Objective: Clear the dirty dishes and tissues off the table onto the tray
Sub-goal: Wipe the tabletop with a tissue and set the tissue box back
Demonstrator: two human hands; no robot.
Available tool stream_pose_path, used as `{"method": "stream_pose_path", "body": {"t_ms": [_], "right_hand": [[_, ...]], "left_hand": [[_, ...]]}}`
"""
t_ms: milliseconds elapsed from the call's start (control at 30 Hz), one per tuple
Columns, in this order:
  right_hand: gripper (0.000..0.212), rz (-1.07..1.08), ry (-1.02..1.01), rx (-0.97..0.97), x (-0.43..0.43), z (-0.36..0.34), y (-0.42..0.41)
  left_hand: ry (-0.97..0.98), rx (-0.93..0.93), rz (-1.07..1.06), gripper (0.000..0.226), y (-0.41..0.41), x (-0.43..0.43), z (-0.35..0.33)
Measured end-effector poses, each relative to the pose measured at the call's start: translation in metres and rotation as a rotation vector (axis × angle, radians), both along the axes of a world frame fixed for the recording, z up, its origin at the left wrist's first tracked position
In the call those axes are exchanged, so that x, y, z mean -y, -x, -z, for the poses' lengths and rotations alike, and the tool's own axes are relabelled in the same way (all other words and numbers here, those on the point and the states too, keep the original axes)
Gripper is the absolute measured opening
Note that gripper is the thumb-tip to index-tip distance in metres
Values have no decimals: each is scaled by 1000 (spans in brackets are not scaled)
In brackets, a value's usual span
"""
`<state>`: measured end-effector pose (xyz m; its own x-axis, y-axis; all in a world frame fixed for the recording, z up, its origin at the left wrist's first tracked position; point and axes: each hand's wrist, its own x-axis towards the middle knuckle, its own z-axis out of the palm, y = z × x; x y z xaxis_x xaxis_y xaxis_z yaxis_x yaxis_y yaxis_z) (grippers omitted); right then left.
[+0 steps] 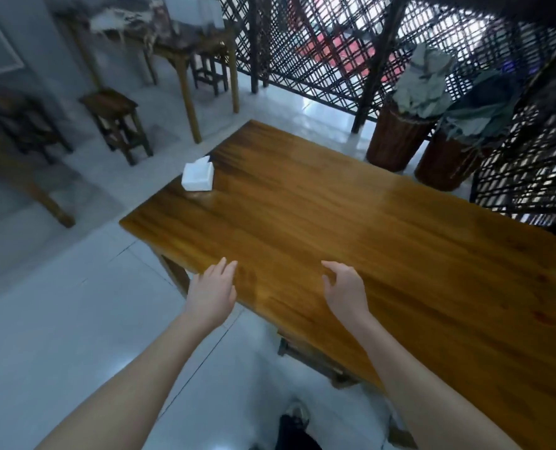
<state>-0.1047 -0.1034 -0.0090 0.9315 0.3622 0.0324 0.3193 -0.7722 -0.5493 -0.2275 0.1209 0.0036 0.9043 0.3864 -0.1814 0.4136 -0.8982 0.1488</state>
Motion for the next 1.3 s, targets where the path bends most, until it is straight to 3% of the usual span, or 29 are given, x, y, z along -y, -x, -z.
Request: {"method": "stream_pose_path", "body": {"t_ms": [267,667,1000,1300], "right_hand": [[37,-172,17,35,-116,12,-13],[36,-242,44,-35,-304,19,-98],[33,-132,74,-78,-420,21,-164],[38,10,122,-292,-478,47,-178]], "left_hand": [[-12,-58,-83,51,9,-107,17],[-37,-101,-88,54,-55,-275,28],[26,-67,-87,47,-102,-380,36],[126,-31,69,50,-158,-452,51]]}}
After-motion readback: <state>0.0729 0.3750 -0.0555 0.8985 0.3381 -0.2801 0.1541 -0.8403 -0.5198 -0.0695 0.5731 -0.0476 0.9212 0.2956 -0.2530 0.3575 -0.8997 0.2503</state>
